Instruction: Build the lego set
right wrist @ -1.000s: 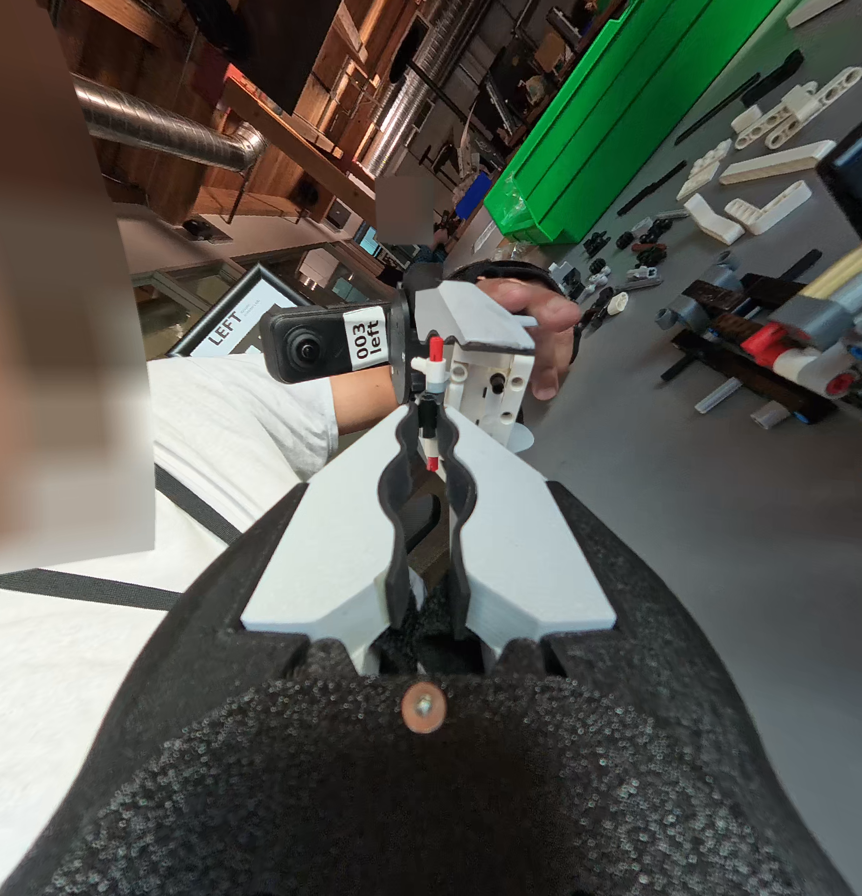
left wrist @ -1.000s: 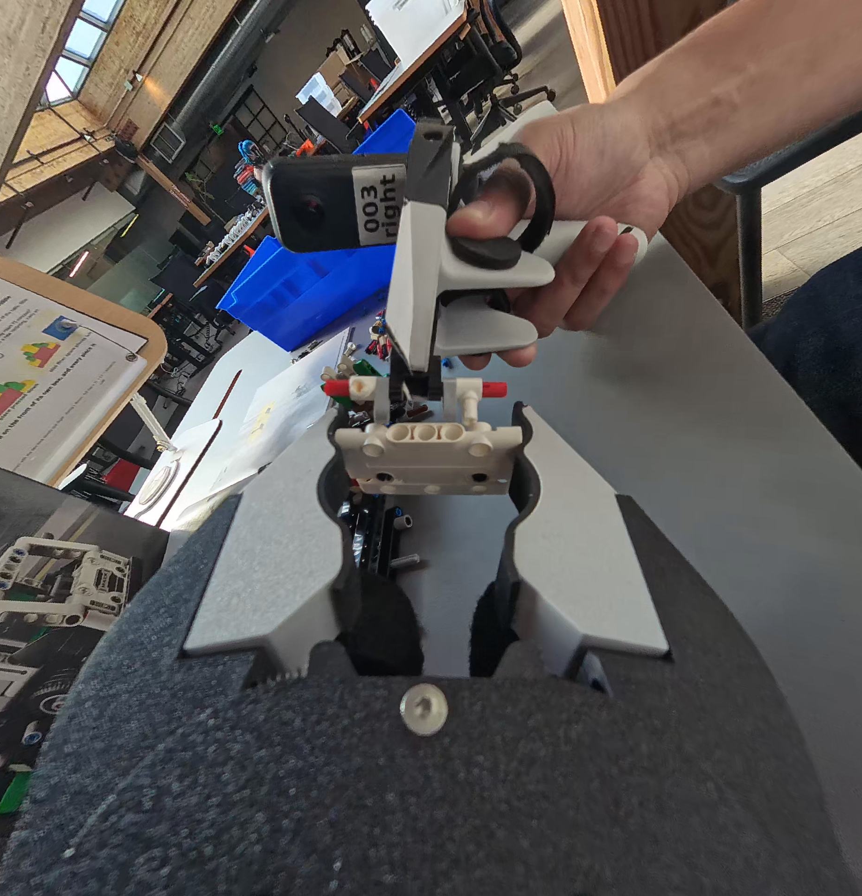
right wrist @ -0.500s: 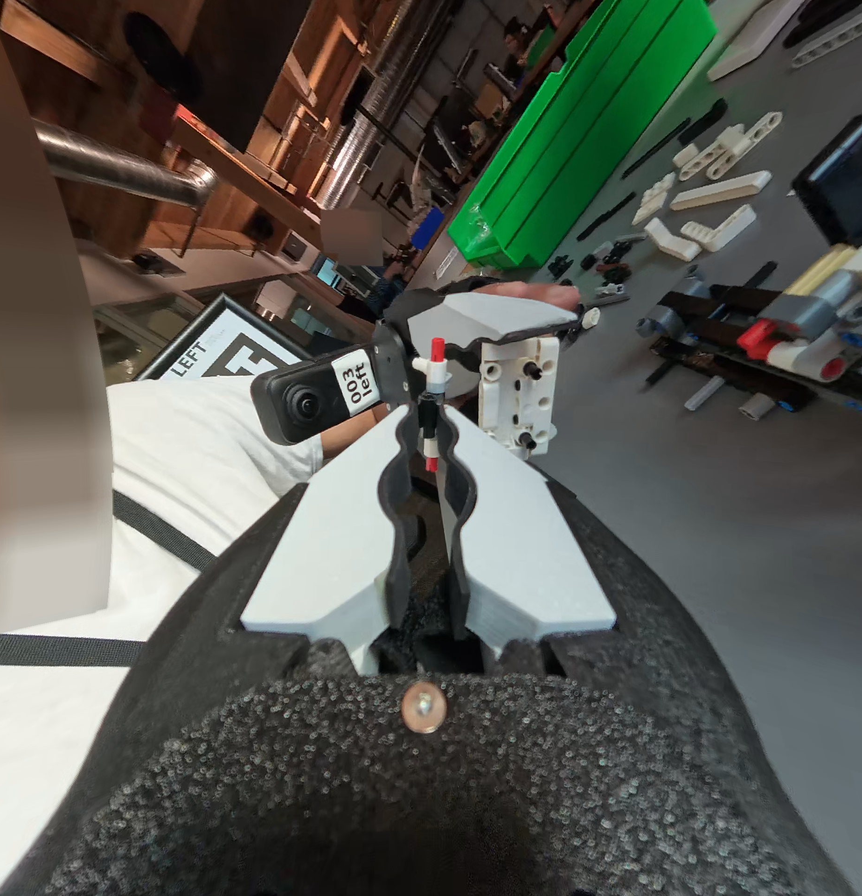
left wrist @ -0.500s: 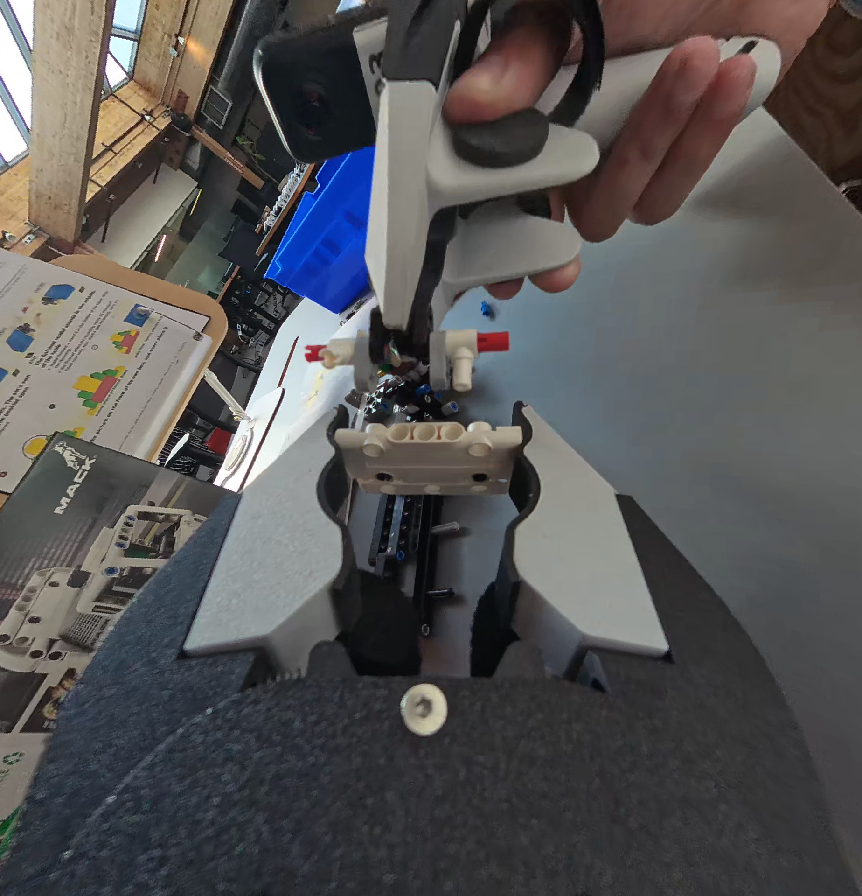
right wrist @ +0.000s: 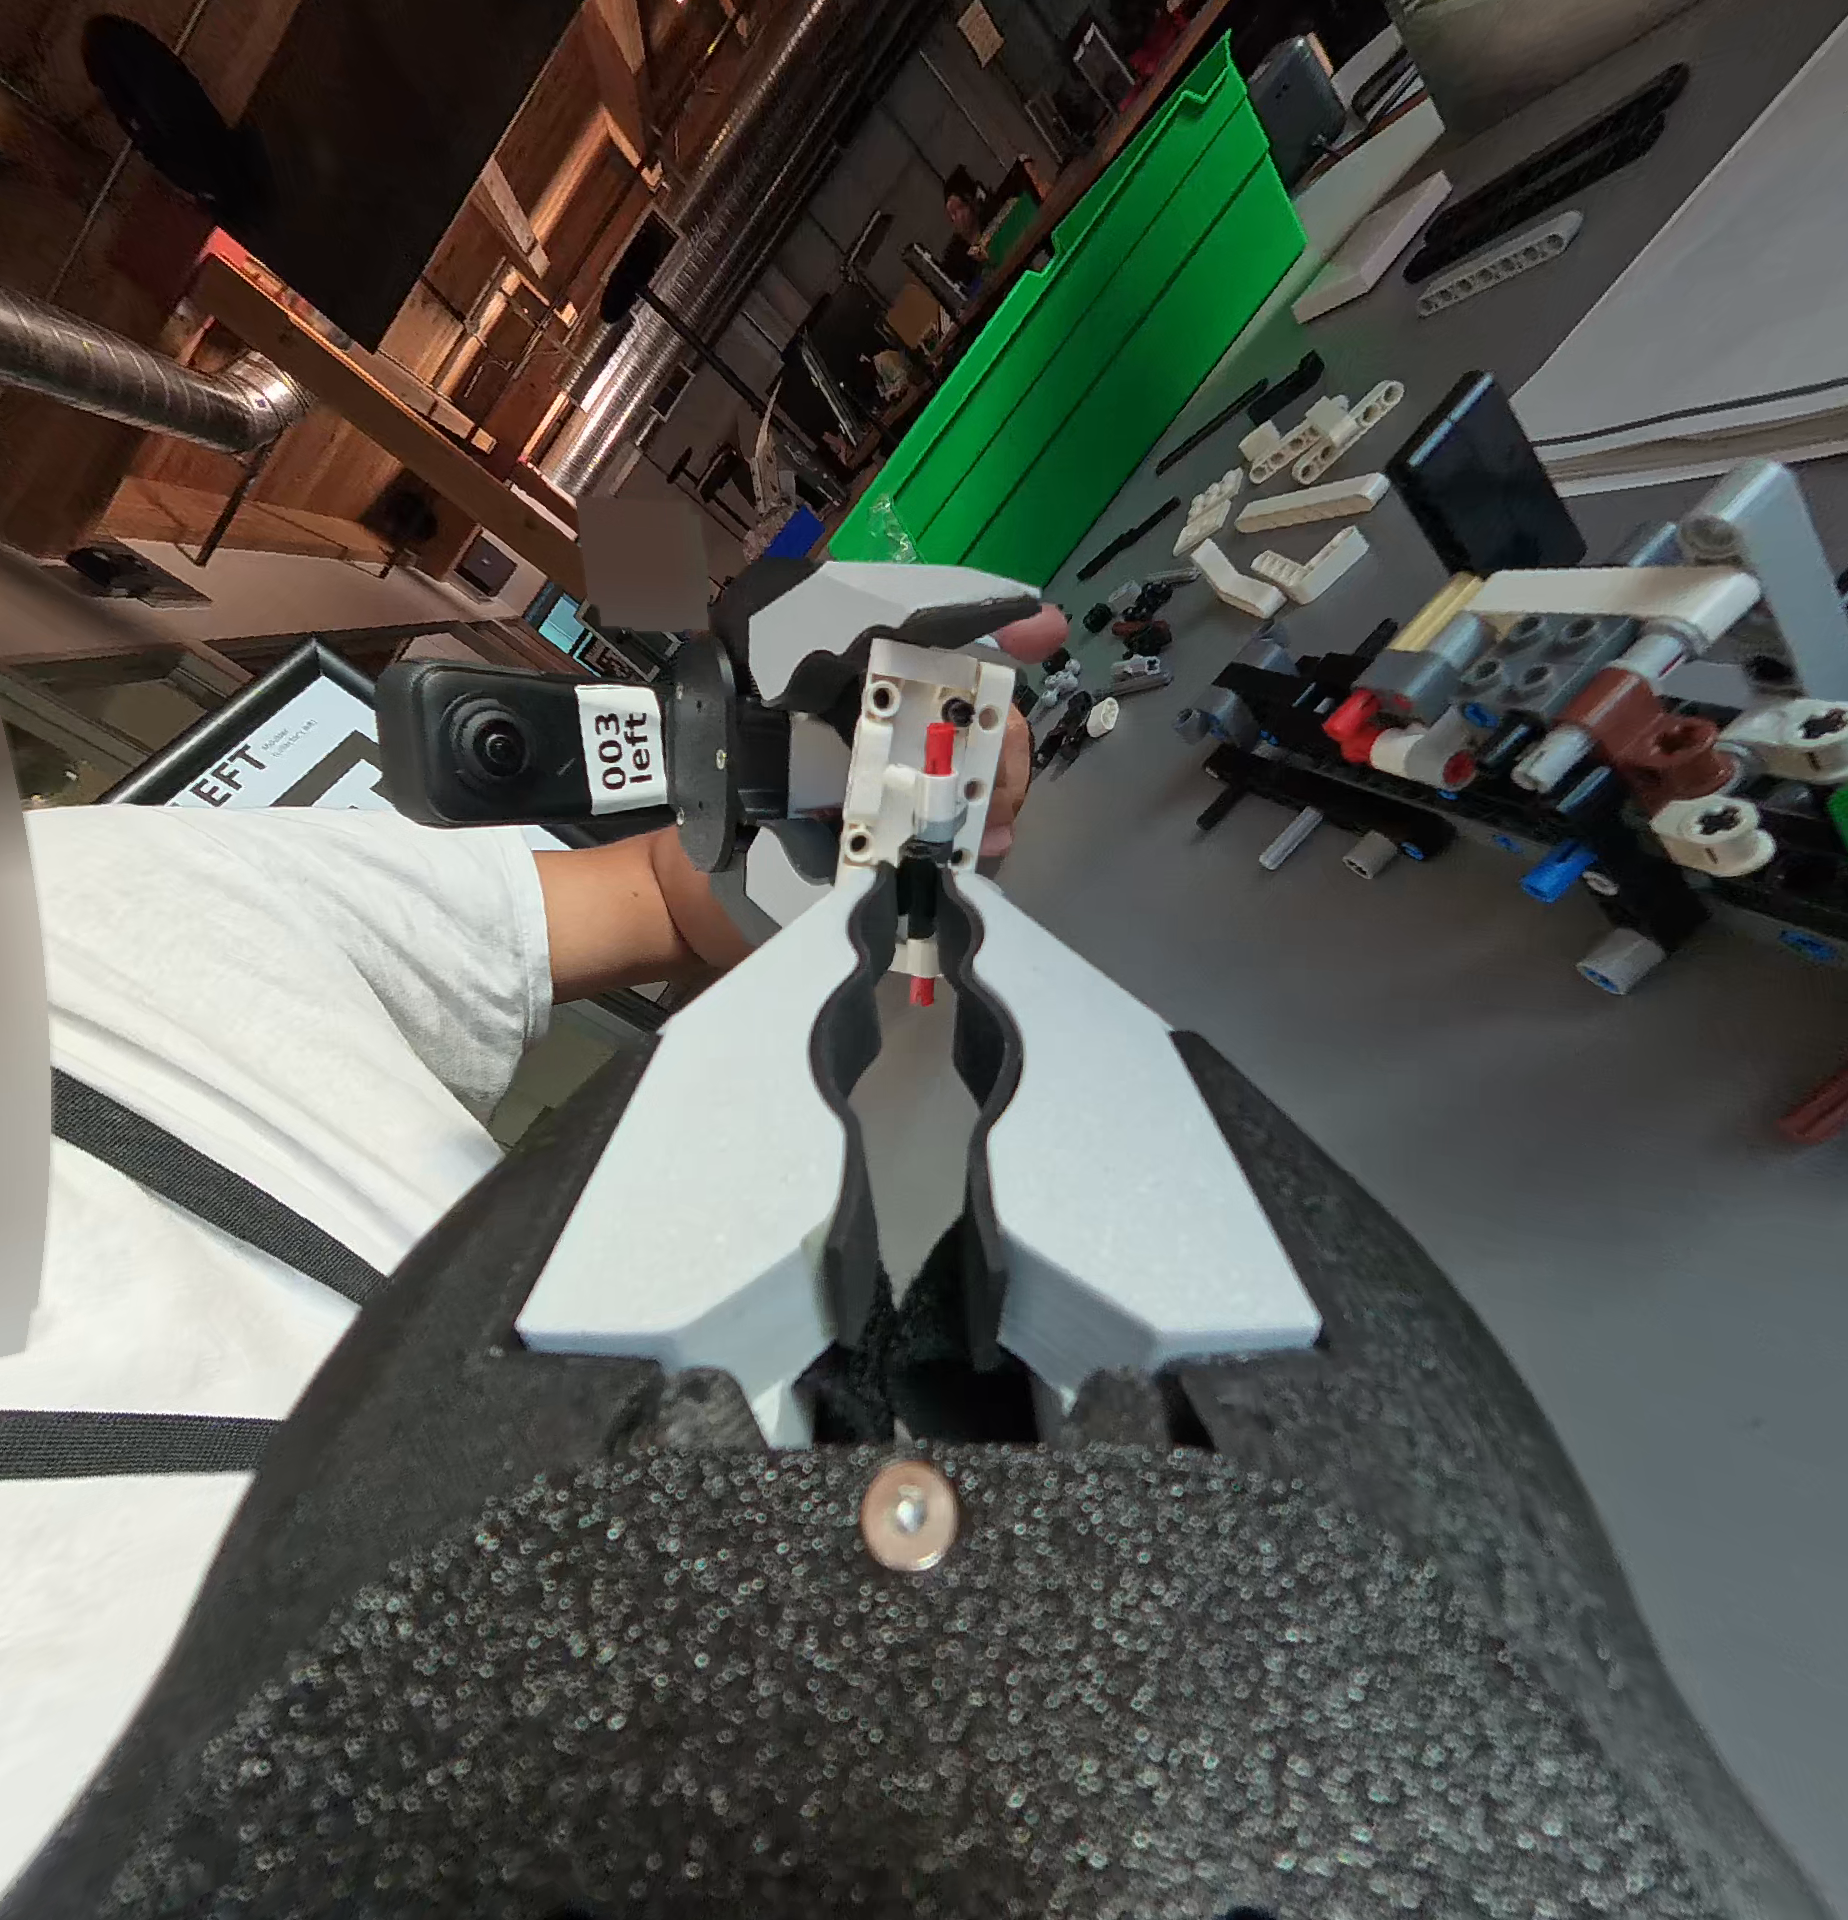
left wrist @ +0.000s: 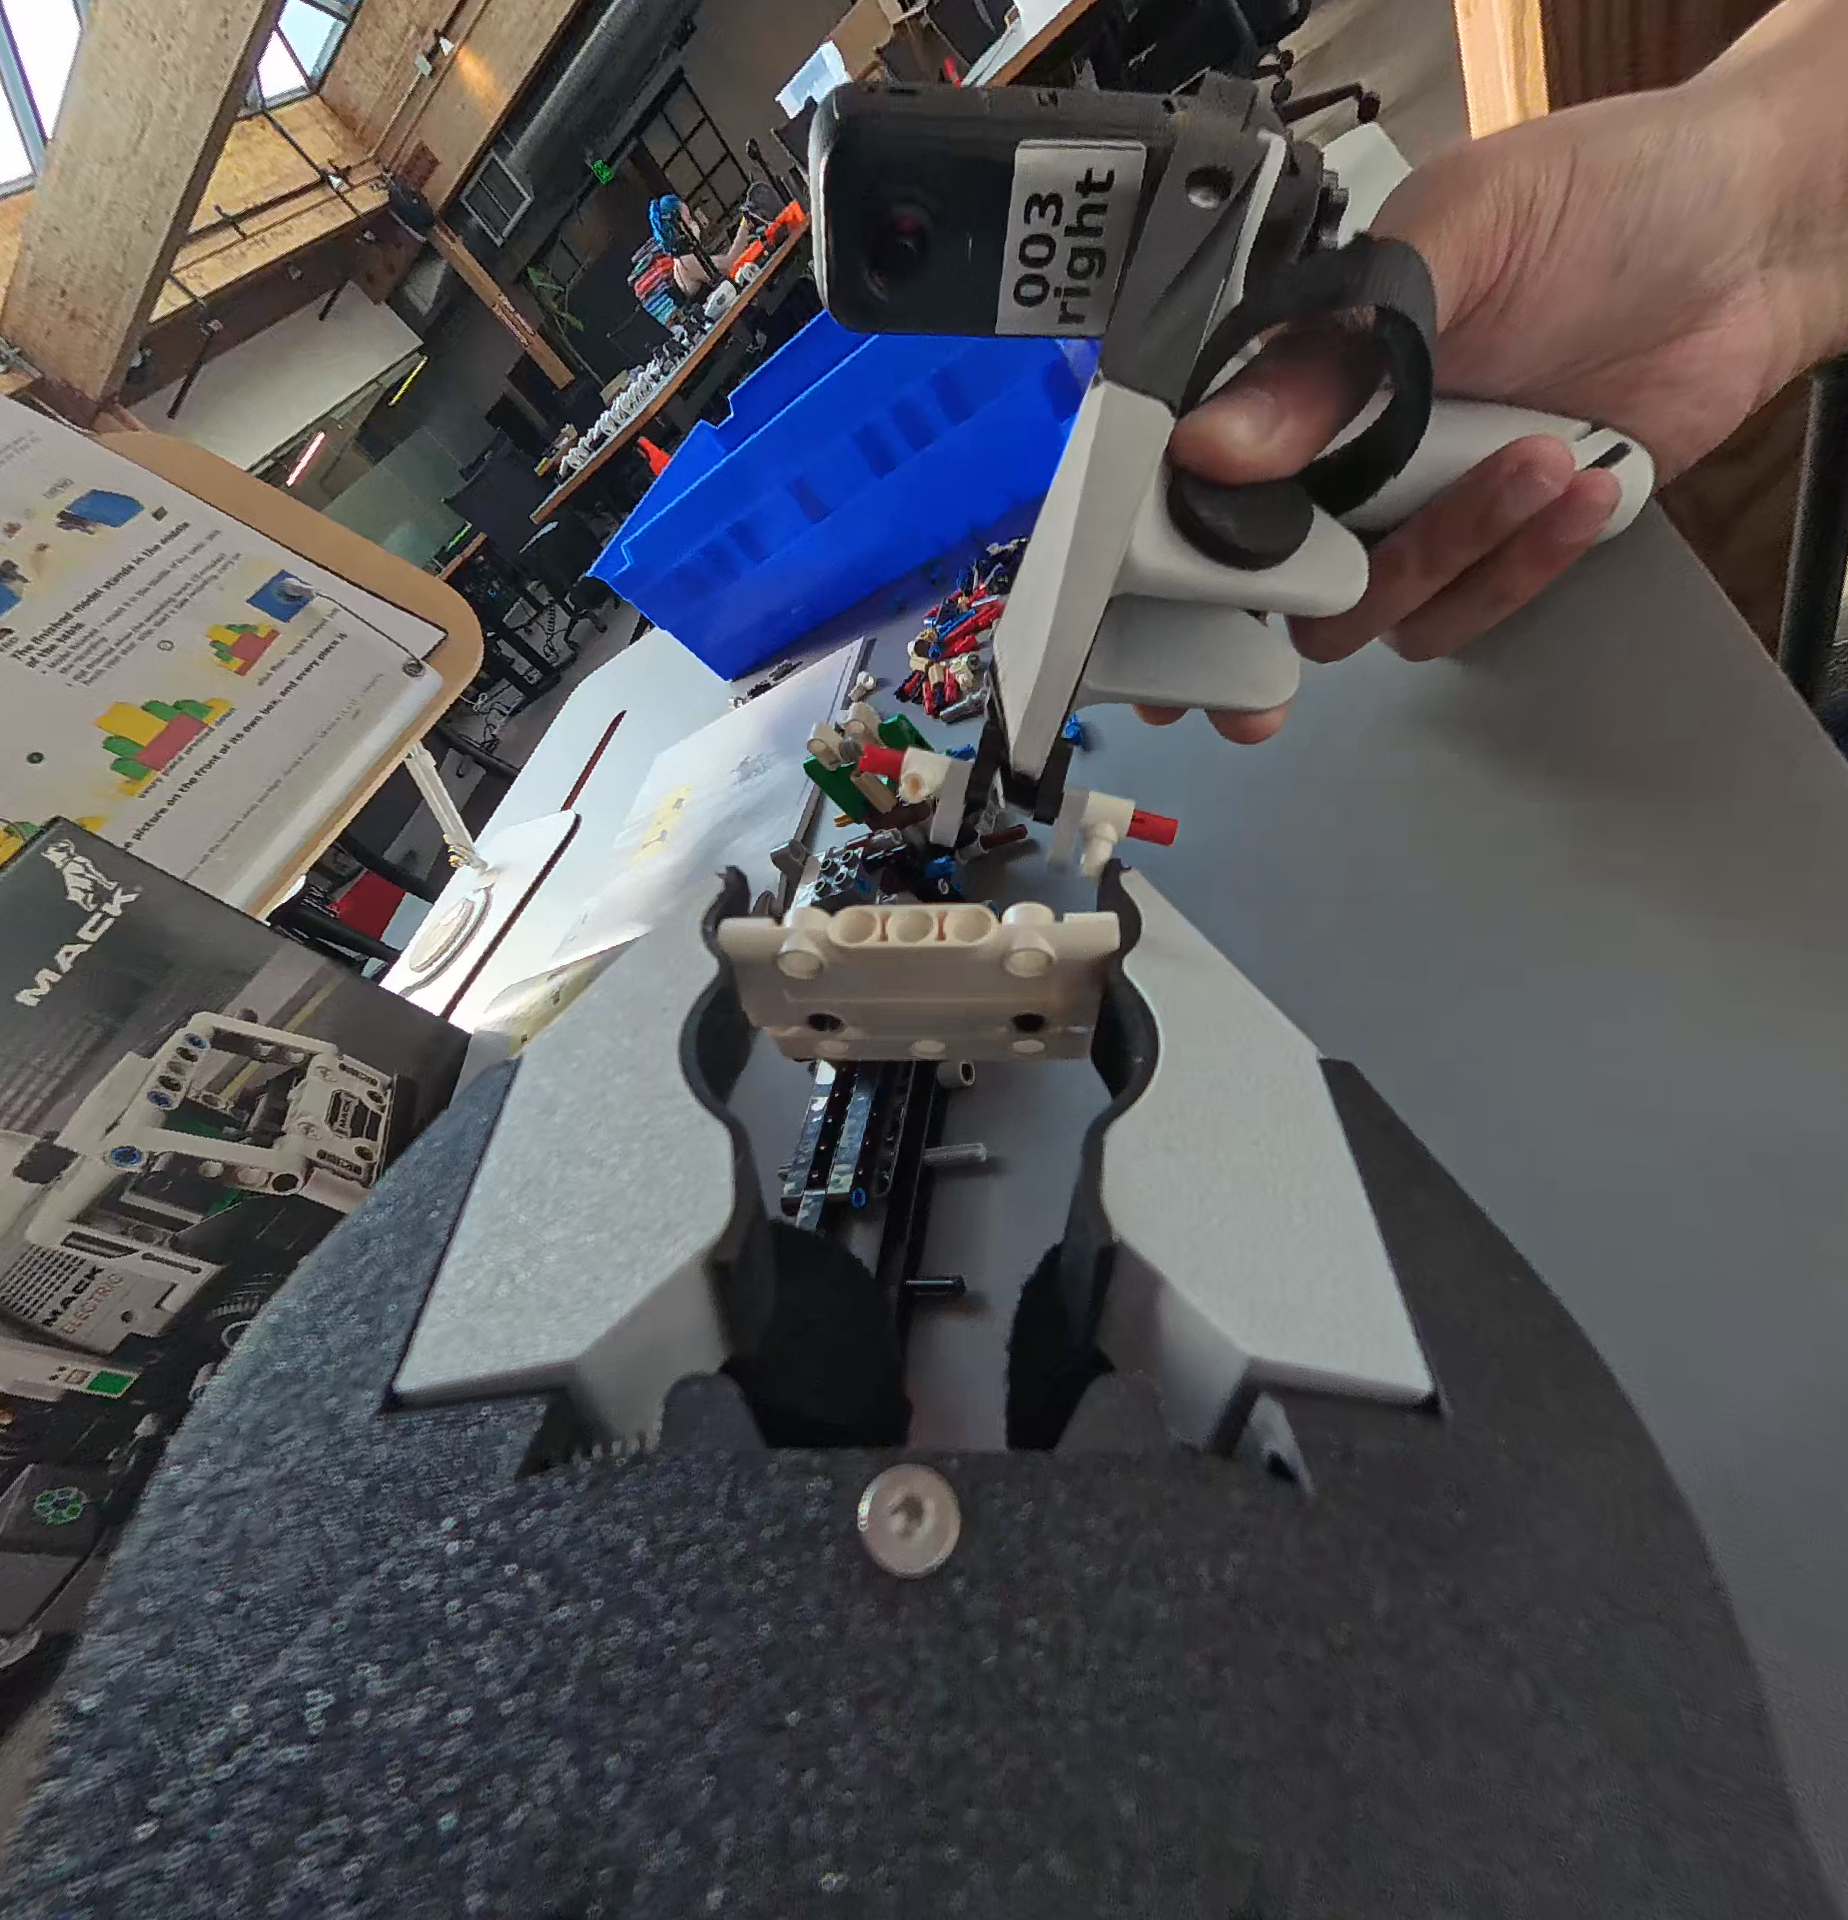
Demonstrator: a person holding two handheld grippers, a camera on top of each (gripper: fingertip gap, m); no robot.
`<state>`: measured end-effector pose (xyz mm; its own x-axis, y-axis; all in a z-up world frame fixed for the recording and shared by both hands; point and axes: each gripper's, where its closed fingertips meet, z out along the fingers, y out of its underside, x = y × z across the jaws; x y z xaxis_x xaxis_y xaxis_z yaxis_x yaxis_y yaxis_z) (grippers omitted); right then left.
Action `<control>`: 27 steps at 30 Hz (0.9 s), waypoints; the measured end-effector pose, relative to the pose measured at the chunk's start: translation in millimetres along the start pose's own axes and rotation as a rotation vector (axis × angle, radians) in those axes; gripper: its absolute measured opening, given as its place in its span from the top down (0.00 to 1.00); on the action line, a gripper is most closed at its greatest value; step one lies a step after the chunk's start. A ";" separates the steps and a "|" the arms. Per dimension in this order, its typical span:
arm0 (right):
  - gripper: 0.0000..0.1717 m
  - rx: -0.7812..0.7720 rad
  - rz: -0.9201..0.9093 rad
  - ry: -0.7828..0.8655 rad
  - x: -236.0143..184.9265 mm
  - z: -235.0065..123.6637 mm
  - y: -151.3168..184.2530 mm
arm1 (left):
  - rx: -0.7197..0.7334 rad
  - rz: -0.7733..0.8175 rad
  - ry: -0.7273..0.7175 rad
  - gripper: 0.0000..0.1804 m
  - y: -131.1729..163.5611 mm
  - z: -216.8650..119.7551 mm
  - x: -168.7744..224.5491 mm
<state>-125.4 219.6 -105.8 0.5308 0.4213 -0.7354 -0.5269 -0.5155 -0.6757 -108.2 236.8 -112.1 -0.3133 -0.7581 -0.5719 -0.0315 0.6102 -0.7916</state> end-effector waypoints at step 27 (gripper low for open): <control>0.97 0.019 -0.065 0.091 10.2 -4.8 -2.0 | 0.019 -0.077 0.029 0.65 -3.2 -2.4 -2.2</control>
<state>-115.8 221.3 -111.7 0.6220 0.3835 -0.6827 -0.5016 -0.4744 -0.7234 -109.7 237.0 -107.8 -0.3375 -0.7956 -0.5031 -0.0388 0.5457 -0.8371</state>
